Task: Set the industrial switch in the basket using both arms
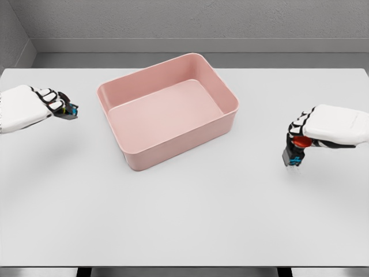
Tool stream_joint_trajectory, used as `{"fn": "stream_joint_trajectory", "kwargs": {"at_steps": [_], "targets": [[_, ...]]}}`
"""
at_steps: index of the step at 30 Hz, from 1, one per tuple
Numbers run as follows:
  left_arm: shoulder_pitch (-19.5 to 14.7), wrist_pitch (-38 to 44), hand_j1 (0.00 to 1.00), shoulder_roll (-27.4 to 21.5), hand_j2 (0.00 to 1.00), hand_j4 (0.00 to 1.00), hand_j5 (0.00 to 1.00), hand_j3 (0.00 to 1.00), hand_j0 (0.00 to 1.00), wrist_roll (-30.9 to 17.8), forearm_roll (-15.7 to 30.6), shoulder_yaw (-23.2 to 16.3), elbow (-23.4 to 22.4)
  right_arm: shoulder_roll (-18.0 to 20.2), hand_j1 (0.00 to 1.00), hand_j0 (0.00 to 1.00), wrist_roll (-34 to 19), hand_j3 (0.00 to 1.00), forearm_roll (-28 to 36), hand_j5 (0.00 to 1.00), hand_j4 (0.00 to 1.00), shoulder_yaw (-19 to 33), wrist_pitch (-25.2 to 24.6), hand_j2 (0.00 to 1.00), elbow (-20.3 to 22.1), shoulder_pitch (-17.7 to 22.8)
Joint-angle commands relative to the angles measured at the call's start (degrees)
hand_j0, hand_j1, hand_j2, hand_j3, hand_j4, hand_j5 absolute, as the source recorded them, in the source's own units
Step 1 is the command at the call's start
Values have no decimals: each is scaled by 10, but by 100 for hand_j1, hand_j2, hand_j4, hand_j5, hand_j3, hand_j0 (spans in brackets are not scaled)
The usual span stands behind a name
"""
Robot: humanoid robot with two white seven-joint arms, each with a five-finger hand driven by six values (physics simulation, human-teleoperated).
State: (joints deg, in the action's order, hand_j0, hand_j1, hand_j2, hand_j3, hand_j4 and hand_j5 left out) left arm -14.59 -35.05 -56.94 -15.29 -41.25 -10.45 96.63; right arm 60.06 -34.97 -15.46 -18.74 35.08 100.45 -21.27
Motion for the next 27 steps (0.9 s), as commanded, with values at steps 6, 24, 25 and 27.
{"fn": "stream_joint_trajectory", "kwargs": {"at_steps": [6,24,25,27], "targets": [[-20,0,25,51,25,25,25,25,25,1,38,1,1,-24,45,45,0,45,3,45,45,-39,-1,45,0,-44],[-54,0,27,159,27,27,27,27,27,-4,32,-27,5,-76,46,46,0,46,3,46,46,-106,-1,46,0,-159],[-62,0,27,165,27,27,27,27,27,-4,28,-39,4,-80,46,46,0,46,3,46,46,-115,-1,46,0,-169],[-69,0,28,179,28,28,28,28,28,-4,12,-48,1,-97,46,46,0,46,3,46,46,-128,-23,46,0,-191]]}}
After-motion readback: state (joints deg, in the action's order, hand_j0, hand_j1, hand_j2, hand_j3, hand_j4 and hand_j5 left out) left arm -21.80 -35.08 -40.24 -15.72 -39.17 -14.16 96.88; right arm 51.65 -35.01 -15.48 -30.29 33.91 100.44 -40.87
